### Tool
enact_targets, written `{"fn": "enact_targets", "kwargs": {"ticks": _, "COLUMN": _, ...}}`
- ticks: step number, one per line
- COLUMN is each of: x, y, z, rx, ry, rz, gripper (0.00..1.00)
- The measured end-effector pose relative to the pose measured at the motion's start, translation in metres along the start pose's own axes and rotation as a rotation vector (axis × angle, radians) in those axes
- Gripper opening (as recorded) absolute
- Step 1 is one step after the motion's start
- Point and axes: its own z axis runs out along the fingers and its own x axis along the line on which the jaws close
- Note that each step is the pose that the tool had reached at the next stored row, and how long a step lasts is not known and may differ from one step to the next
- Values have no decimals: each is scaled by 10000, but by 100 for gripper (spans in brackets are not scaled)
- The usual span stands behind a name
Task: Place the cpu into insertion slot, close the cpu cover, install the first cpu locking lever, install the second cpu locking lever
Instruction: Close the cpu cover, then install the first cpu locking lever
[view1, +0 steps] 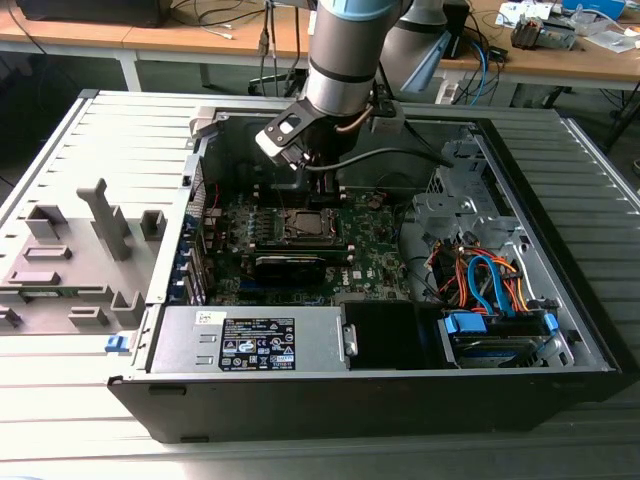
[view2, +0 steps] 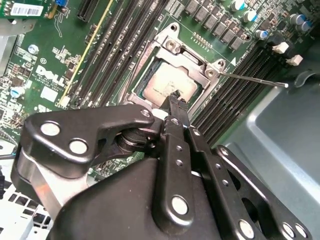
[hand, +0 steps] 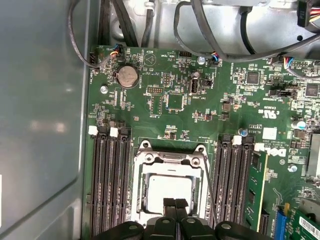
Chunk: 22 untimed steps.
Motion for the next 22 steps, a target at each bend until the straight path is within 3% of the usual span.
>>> {"fn": "enact_targets", "kwargs": {"ticks": 5, "x": 2, "y": -6, "z": -67, "rx": 0, "ry": 1, "rz": 0, "gripper": 11}}
{"fn": "enact_targets", "kwargs": {"ticks": 16, "x": 1, "y": -6, "z": -70, "rx": 1, "ry": -2, "rz": -15, "gripper": 11}}
{"fn": "enact_targets", "kwargs": {"ticks": 22, "x": 1, "y": -6, "z": -70, "rx": 5, "ry": -19, "rz": -214, "gripper": 11}}
